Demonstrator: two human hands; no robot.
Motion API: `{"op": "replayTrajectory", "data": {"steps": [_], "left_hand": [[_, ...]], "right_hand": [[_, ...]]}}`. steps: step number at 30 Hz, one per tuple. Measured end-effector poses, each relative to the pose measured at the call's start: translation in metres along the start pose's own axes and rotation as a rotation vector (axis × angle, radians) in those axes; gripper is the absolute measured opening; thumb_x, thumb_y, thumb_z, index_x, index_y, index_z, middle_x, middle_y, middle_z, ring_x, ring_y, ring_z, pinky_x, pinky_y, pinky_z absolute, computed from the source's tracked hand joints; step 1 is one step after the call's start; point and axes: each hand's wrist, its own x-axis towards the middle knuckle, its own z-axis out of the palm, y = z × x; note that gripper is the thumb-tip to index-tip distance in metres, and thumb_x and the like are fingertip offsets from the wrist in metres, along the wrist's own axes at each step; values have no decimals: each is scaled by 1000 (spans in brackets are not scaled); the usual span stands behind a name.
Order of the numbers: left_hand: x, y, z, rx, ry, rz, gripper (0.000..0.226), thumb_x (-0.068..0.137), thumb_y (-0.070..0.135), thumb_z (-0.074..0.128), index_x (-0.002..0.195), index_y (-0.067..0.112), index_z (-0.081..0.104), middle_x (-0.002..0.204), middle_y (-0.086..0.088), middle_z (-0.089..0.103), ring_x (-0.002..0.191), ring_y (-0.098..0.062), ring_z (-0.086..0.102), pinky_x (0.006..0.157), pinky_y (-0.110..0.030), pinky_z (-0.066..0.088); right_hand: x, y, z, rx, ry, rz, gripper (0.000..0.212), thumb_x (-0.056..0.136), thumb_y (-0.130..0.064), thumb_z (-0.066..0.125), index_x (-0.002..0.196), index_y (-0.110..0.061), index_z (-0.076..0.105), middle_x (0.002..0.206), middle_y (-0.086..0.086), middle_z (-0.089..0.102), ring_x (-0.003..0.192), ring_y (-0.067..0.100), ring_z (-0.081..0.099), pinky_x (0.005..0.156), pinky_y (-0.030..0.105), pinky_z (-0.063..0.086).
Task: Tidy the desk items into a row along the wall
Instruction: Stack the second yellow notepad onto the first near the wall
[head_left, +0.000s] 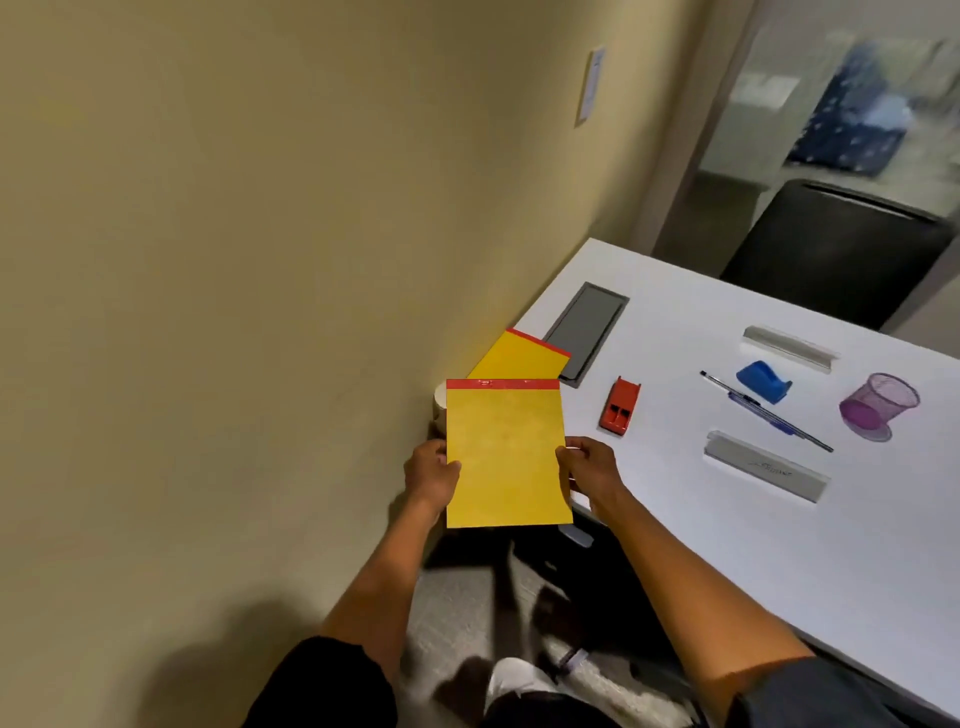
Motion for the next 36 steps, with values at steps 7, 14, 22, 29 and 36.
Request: {"op": "replayTrajectory", "data": {"steps": [7,14,22,29,36], "left_hand": [[59,46,37,44,-188,89,28,83,0,62,111,4,65,106,-19,68,95,-27,61,71,-18,35],[139,91,68,161,-255,206,27,88,8,54,110,7,68,120,-7,66,105,-26,64,92,-34,51],[227,131,83,206,-213,134,33,91,17,54,121,5,63,126,-12,62,118,-25,56,97,-23,38],[266,125,95,225,-271,64,32,98,30,46,118,9,59,119,-10,62,115,-26,55,95,-33,42],[288,128,106,147,-294,39,35,101,40,35,114,20,60,107,3,59,96,-10,51,95,-33,38]], "right_hand": [[31,-11,-32,199,156,45,17,90,-5,55,95,-10,70,86,19,64,72,27,54,67,38,46],[110,-15,-46,374,257,115,15,93,-6,56,104,-6,66,92,18,64,75,27,57,68,34,48],[208,-30,-31,314,364,231,23,89,-8,57,75,-22,69,72,7,60,61,22,54,62,35,45],[251,-37,-12,315,418,349,28,91,-5,53,116,-7,63,109,12,63,88,26,59,71,31,47],[276,-39,-1,182,374,452,27,86,3,53,110,0,66,106,15,67,76,24,63,64,34,54]]}}
